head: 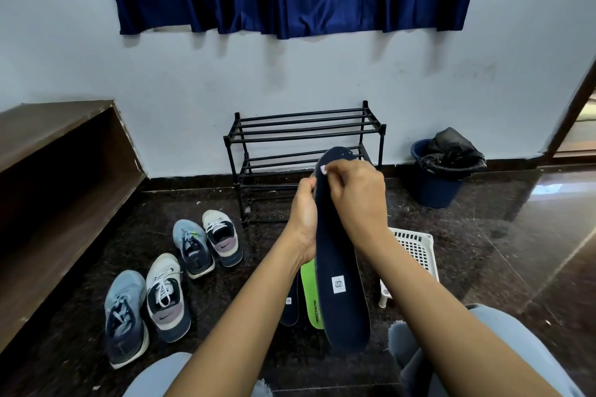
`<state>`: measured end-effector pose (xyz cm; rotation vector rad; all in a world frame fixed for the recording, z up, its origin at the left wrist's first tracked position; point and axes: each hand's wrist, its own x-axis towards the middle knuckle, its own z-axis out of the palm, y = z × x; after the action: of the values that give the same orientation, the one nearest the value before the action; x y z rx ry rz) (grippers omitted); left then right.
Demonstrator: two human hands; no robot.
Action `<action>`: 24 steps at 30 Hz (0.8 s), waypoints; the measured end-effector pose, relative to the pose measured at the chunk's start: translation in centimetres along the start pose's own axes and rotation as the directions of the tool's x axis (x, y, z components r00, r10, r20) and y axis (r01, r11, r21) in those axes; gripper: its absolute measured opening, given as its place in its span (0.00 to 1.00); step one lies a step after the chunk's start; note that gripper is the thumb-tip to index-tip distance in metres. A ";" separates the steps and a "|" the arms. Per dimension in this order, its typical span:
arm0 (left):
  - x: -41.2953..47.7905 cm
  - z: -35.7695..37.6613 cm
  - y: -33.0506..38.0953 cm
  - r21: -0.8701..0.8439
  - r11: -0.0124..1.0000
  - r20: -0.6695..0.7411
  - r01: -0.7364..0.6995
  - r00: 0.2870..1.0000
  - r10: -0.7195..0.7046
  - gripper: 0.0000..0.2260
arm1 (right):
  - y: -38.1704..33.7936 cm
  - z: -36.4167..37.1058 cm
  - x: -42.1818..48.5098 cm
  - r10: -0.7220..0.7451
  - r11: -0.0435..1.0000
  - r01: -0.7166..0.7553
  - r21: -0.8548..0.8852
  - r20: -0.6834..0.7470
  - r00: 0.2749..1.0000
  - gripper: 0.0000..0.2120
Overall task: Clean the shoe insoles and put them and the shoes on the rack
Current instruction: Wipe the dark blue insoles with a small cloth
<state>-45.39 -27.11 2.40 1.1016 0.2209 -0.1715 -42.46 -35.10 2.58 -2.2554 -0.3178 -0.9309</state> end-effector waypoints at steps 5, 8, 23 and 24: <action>0.0 0.2 0.0 0.027 1.000 -0.005 0.001 1.000 -0.001 0.22 | 0.0 0.0 -0.4 0.043 0.998 -0.042 0.039 -0.017 0.999 0.07; 0.0 -0.3 0.4 0.024 0.999 -0.035 -0.021 0.999 0.022 0.22 | -0.7 0.6 -1.8 0.008 0.999 -0.009 0.036 0.034 0.999 0.07; -0.4 -0.1 0.5 0.066 0.997 -0.046 0.032 0.999 -0.029 0.26 | -0.4 0.5 -1.5 0.055 0.993 -0.062 0.105 0.070 0.996 0.08; -0.4 -0.1 0.5 0.070 0.997 -0.054 0.036 0.998 -0.033 0.27 | -0.6 0.6 -1.7 0.035 0.995 -0.043 0.093 0.081 0.996 0.08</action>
<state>-45.63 -26.76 2.92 1.1744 0.2828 -0.1825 -43.66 -34.22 1.36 -2.2069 -0.3443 -0.7916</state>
